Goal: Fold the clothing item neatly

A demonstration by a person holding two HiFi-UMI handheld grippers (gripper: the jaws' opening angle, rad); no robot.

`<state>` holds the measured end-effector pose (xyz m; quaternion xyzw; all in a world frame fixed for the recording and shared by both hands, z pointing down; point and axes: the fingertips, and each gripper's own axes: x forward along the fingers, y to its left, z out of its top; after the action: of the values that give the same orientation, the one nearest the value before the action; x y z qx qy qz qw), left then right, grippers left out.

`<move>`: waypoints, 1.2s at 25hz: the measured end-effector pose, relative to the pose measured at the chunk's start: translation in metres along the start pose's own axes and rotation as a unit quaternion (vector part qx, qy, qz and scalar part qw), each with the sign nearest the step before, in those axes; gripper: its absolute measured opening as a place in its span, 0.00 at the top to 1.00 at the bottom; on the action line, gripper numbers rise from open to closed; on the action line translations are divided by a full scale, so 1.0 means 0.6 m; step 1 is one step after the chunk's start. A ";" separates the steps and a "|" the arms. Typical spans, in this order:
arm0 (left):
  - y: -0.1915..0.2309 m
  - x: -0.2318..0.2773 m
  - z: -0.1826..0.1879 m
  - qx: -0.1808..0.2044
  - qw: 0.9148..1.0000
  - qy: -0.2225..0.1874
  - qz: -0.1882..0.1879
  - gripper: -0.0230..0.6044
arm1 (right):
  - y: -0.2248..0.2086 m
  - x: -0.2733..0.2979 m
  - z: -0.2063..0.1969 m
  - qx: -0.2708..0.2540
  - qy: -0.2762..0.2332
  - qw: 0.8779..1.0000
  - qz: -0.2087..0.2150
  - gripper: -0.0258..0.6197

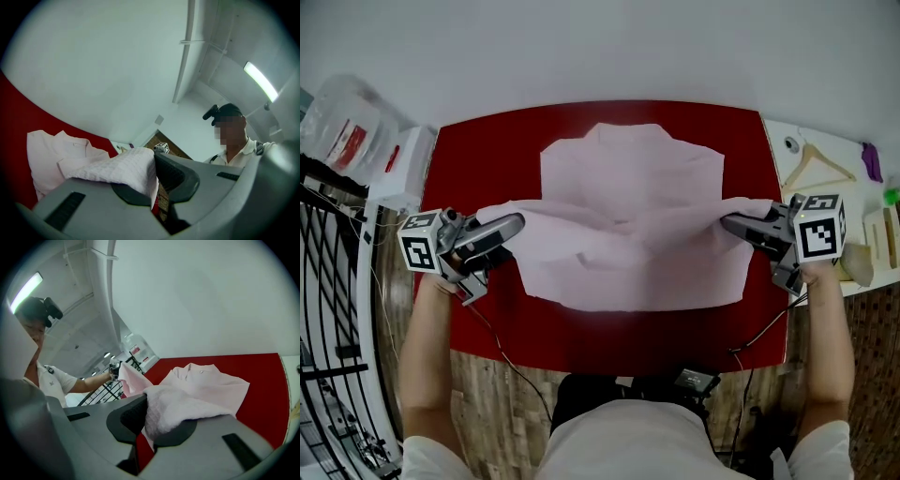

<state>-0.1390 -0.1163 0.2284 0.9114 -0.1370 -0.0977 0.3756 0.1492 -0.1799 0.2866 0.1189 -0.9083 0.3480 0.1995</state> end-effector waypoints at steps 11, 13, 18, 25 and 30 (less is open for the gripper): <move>0.165 -0.003 0.000 -0.075 0.997 0.008 0.019 0.93 | -0.134 0.045 -0.010 0.079 0.015 0.996 -0.028 0.90; 0.184 -0.004 -0.004 -0.089 0.996 0.002 0.018 0.93 | -0.150 0.042 -0.019 0.099 0.003 0.994 -0.039 0.90; 0.264 -0.008 0.017 -0.134 0.991 -0.029 0.007 0.93 | -0.236 0.055 -0.013 0.134 -0.014 0.989 -0.064 0.90; 0.345 -0.011 0.042 -0.176 0.982 -0.071 0.010 0.93 | -0.308 0.082 -0.006 0.170 -0.012 0.982 -0.080 0.90; 0.392 -0.015 0.042 -0.194 0.977 -0.080 0.022 0.93 | -0.334 0.095 0.005 0.191 -0.023 0.979 -0.068 0.90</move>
<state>-0.1959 -0.2901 0.3785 0.8072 -0.1649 -0.1865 0.5352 0.1687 -0.3326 0.4268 0.2242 -0.8191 0.4980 0.1753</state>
